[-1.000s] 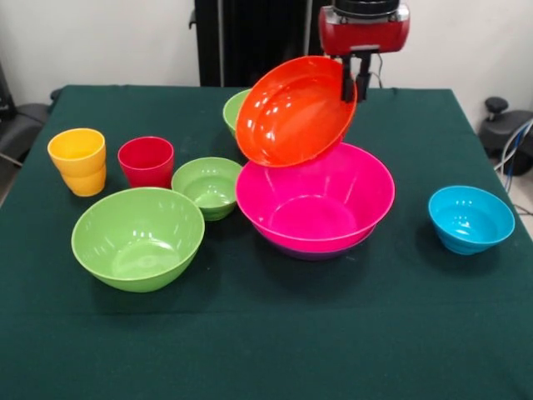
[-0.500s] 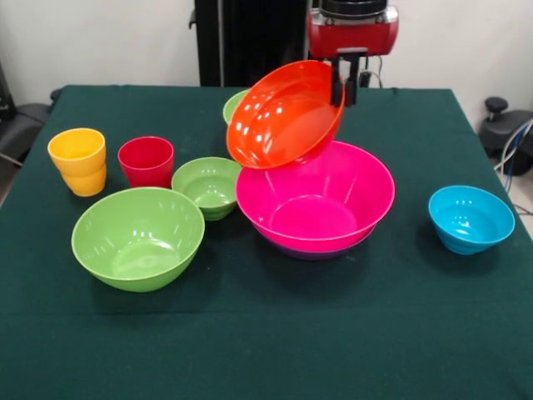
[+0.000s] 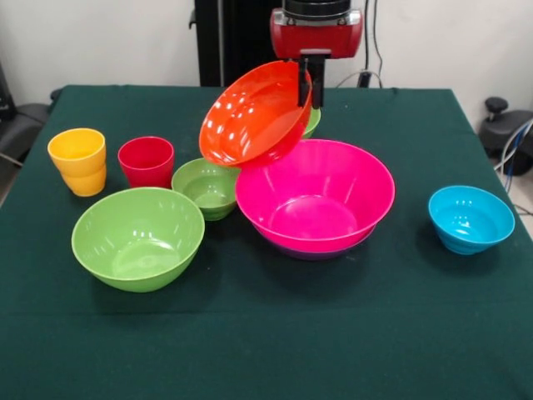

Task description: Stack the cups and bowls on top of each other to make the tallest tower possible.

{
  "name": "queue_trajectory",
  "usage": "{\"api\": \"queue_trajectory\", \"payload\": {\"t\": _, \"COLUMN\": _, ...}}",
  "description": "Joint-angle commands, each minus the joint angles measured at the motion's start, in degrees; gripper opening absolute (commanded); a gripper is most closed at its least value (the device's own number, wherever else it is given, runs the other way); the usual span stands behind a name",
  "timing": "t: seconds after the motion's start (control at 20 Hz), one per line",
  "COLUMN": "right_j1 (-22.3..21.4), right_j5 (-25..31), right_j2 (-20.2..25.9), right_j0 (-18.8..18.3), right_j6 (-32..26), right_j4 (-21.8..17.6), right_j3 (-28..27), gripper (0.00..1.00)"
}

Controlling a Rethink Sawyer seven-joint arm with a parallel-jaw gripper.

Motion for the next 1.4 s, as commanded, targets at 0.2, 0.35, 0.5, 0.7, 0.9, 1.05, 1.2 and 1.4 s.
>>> {"api": "queue_trajectory", "payload": {"t": 0.2, "right_j1": 0.50, "right_j5": 0.22, "right_j2": 0.70, "right_j0": -0.08, "right_j6": 3.29, "right_j4": 1.10, "right_j3": -2.42, "gripper": 0.00}}
{"api": "queue_trajectory", "payload": {"t": 0.35, "right_j1": 0.83, "right_j5": 0.60, "right_j2": 0.46, "right_j0": 0.31, "right_j6": 3.40, "right_j4": 0.99, "right_j3": -3.21, "gripper": 0.00}}
{"api": "queue_trajectory", "payload": {"t": 0.5, "right_j1": 0.70, "right_j5": 1.32, "right_j2": 0.36, "right_j0": 1.06, "right_j6": 3.75, "right_j4": 1.22, "right_j3": -3.77, "gripper": 0.00}}
{"api": "queue_trajectory", "payload": {"t": 0.7, "right_j1": 1.14, "right_j5": 2.42, "right_j2": -0.72, "right_j0": 3.53, "right_j6": 5.64, "right_j4": 1.67, "right_j3": -5.62, "gripper": 0.00}}
{"api": "queue_trajectory", "payload": {"t": 0.9, "right_j1": 2.27, "right_j5": 3.31, "right_j2": -1.72, "right_j0": 5.76, "right_j6": 6.69, "right_j4": 2.27, "right_j3": -7.89, "gripper": 0.00}}
{"api": "queue_trajectory", "payload": {"t": 1.05, "right_j1": 3.46, "right_j5": 3.38, "right_j2": -2.73, "right_j0": 7.29, "right_j6": 6.94, "right_j4": 2.60, "right_j3": -9.41, "gripper": 0.00}}
{"api": "queue_trajectory", "payload": {"t": 1.2, "right_j1": 4.99, "right_j5": 2.66, "right_j2": -3.82, "right_j0": 8.72, "right_j6": 7.25, "right_j4": 2.84, "right_j3": -10.63, "gripper": 0.00}}
{"api": "queue_trajectory", "payload": {"t": 1.4, "right_j1": 7.25, "right_j5": 1.63, "right_j2": -5.18, "right_j0": 10.27, "right_j6": 7.43, "right_j4": 2.82, "right_j3": -12.32, "gripper": 0.00}}
